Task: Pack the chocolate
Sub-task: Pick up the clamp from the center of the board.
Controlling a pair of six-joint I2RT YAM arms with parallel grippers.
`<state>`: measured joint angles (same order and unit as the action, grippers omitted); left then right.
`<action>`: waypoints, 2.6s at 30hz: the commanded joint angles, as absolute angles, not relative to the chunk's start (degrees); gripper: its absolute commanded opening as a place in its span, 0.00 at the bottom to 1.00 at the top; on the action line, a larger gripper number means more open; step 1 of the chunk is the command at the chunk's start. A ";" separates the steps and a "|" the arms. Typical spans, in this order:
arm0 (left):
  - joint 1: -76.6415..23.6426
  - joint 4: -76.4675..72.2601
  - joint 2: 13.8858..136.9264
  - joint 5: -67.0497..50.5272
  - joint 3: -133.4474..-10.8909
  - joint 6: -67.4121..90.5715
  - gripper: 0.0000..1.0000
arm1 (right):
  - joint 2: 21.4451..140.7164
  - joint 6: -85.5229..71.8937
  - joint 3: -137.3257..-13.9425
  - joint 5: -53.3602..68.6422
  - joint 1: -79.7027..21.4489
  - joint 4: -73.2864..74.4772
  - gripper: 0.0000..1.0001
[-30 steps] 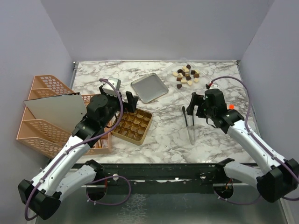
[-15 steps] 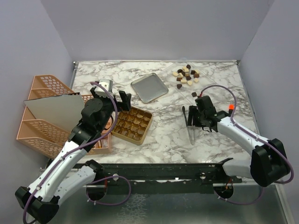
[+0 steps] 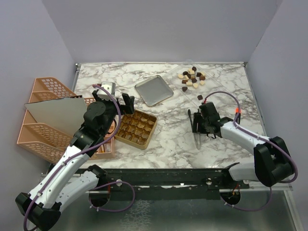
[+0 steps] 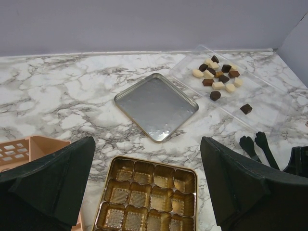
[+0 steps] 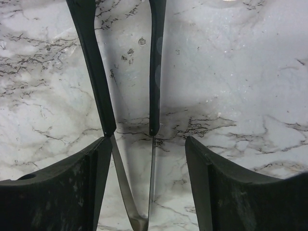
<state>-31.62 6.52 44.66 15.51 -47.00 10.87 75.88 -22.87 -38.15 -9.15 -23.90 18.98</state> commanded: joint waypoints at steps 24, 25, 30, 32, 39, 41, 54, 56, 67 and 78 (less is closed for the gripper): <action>-31.46 6.07 44.23 15.97 -46.32 10.55 0.99 | 78.98 -24.53 -44.85 -14.97 -28.52 22.70 0.58; -31.46 6.12 44.25 15.97 -46.32 10.55 0.99 | 79.47 -24.62 -45.16 -15.86 -28.53 23.22 0.56; -31.42 6.05 44.41 15.75 -46.27 10.71 0.99 | 81.82 -26.99 -46.10 -21.11 -28.48 25.72 0.44; -31.46 6.06 44.40 15.66 -46.24 10.72 0.99 | 81.92 -27.35 -45.97 -22.14 -28.51 25.71 0.40; -31.46 6.05 43.87 15.64 -46.06 10.81 0.99 | 81.23 -27.59 -47.45 -19.78 -28.48 27.66 0.43; -31.46 6.11 43.81 15.48 -46.11 10.88 0.99 | 80.40 -27.49 -47.50 -17.58 -28.53 28.26 0.54; -31.46 6.18 44.04 15.12 -46.19 10.90 0.99 | 79.94 -26.80 -41.60 -14.57 -29.96 23.31 0.71; -31.46 6.16 44.11 15.24 -46.14 10.90 0.99 | 81.30 -26.70 -41.58 -15.15 -30.04 23.02 0.69; -31.46 6.35 43.95 15.77 -46.15 10.73 0.99 | 87.70 -26.67 -42.88 -17.06 -31.19 20.65 0.59; -31.46 6.41 43.64 15.83 -46.17 10.68 0.99 | 86.16 -27.77 -42.67 -18.23 -32.17 24.21 0.57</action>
